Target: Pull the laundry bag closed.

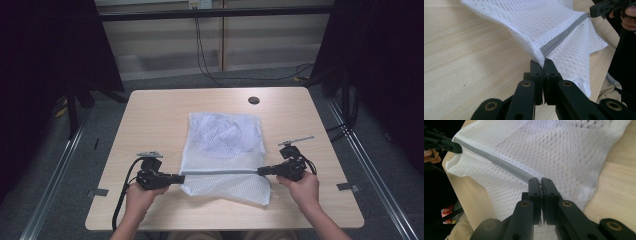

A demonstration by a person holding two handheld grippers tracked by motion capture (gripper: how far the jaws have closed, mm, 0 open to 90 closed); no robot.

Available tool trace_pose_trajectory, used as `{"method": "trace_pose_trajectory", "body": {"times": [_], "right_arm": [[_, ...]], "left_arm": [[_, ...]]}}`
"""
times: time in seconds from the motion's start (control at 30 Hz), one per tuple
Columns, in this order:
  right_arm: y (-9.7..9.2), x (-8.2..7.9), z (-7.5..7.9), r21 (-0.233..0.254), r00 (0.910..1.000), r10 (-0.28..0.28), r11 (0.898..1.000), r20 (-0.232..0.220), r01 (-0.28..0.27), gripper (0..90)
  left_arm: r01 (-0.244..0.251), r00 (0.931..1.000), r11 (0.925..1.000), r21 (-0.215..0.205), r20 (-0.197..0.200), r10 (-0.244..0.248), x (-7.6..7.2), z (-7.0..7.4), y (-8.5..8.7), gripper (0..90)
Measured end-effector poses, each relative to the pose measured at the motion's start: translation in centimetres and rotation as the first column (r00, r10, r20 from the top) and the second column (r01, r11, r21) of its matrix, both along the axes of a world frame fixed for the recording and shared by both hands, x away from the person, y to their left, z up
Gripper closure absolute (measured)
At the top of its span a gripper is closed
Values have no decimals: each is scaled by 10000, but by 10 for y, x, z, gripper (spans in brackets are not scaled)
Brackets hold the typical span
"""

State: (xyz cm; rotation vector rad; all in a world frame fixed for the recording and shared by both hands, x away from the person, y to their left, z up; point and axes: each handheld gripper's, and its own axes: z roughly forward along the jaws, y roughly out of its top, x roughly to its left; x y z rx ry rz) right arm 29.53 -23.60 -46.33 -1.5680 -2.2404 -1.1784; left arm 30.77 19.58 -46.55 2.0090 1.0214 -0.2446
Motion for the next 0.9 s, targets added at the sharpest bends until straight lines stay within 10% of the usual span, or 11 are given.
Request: {"method": "trace_pose_trajectory", "body": {"times": [0.9], "right_arm": [[-8,-4,0,9,10000,-30,10000,8,30,871]], "left_arm": [[-22,10000,10000,81,-8,22,0,0,0,882]]}}
